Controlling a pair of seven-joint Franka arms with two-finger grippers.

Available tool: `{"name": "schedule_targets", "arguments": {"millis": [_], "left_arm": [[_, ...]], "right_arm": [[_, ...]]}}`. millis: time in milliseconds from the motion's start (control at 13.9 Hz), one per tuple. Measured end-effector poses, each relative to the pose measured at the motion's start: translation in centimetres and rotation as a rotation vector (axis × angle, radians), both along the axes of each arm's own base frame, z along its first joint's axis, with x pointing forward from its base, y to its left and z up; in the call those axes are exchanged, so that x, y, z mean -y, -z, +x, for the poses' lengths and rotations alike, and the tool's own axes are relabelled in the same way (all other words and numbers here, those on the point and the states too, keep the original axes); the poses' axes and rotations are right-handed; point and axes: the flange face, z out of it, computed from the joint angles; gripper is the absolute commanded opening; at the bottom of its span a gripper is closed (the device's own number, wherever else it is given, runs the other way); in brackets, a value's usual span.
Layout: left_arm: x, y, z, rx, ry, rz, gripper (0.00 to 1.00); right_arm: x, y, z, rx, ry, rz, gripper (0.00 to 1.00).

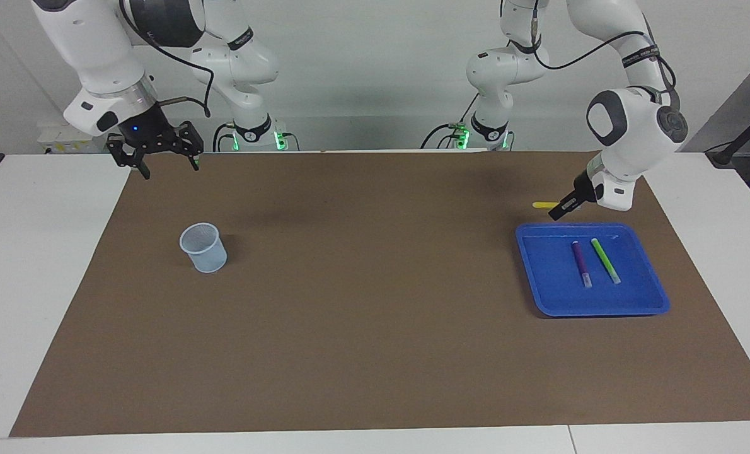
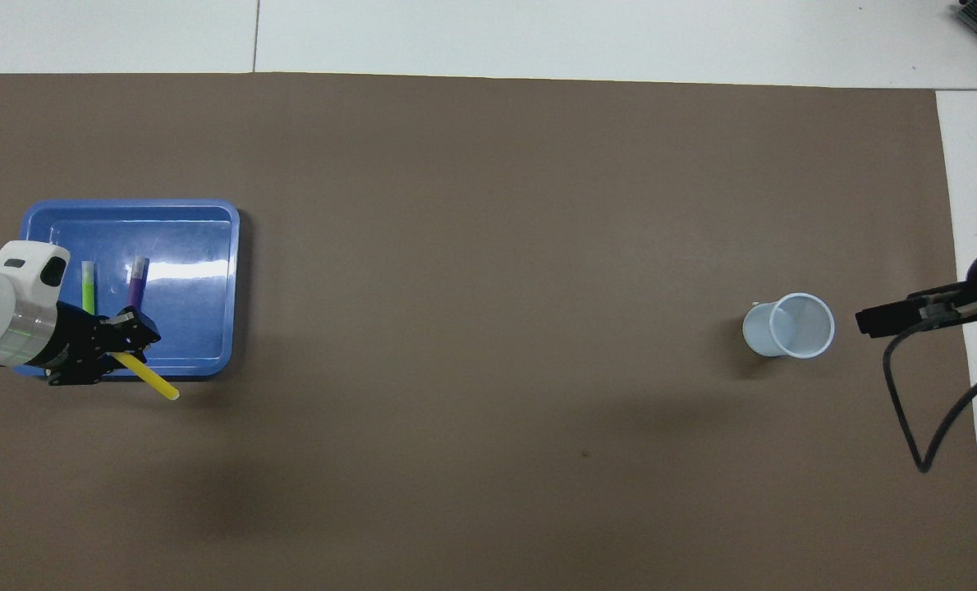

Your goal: Right arm passes pens to left for tray arrangement

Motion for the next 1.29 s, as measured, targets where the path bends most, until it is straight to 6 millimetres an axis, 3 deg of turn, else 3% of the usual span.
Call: {"name": "schedule_targets", "arguments": {"millis": [575,1006,1294], "left_arm": [[0.8,1.5,1.9,-0.016,0.141,0.041,0.0],[2.7,5.5,4.1,-0.057,0.224,0.055,0.0],[3.0,7.7,5.0,-0.06,0.248,0.07,0.0]], "right_arm": [[0.0,0.0,0.0,0.0,0.0,0.0,1.0],[0.0,0.0,0.0,0.0,0.0,0.0,1.0],[0.0,0.0,0.0,0.0,0.0,0.0,1.0]]}}
